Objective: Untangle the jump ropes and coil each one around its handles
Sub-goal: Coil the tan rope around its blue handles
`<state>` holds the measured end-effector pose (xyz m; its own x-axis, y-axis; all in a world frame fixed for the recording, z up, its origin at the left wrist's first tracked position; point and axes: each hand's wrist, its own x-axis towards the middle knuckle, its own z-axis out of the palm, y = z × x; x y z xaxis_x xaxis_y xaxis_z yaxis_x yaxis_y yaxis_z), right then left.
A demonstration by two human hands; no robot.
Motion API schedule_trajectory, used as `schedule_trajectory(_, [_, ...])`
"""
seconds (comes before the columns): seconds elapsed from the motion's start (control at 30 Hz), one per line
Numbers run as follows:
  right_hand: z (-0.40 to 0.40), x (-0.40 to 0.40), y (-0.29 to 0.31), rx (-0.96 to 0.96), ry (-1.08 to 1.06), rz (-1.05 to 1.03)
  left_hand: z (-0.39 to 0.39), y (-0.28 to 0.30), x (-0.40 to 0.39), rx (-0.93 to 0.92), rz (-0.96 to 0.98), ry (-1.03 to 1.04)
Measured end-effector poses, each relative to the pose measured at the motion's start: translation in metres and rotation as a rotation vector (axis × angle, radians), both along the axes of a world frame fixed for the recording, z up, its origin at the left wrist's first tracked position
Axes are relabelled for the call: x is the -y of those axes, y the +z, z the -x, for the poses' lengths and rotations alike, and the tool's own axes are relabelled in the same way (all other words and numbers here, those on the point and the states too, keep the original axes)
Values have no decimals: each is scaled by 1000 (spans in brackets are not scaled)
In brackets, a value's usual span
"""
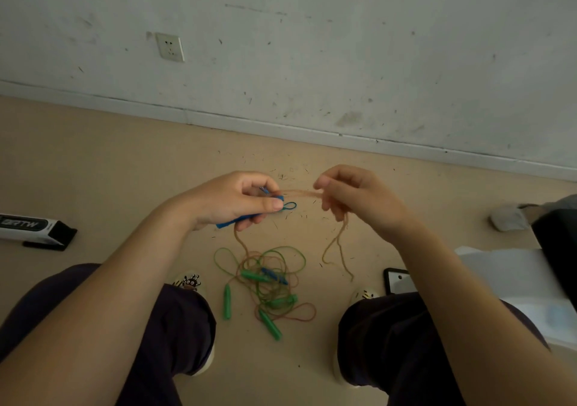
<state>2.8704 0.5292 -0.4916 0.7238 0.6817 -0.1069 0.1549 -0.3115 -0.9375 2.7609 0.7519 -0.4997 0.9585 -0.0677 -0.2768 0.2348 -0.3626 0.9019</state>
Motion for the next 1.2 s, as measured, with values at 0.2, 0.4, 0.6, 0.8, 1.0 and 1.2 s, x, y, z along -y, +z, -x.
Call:
schedule_trajectory(0.2, [12, -13, -11, 28, 59, 9, -3, 1, 11, -8, -2, -56])
schedule_trajectory(0.4, [-5, -2, -7, -90, -168, -133, -3, 4, -4, 55, -34, 73])
schedule_trajectory(0.6, [12, -11, -1, -102, 10, -59, -3, 1, 12, 89, -41, 37])
schedule_trajectory(0.8, [7, -12, 3, 47, -27, 77, 0, 11, 1, 70, -125, 66])
schedule_trajectory(1.0, [-2, 1, 5, 68, -70, 61, 3, 14, -14, 103, -140, 166])
schedule_trajectory(1.2, [16, -14, 0, 41, 117, 90, -2, 6, 12, 102, -140, 9])
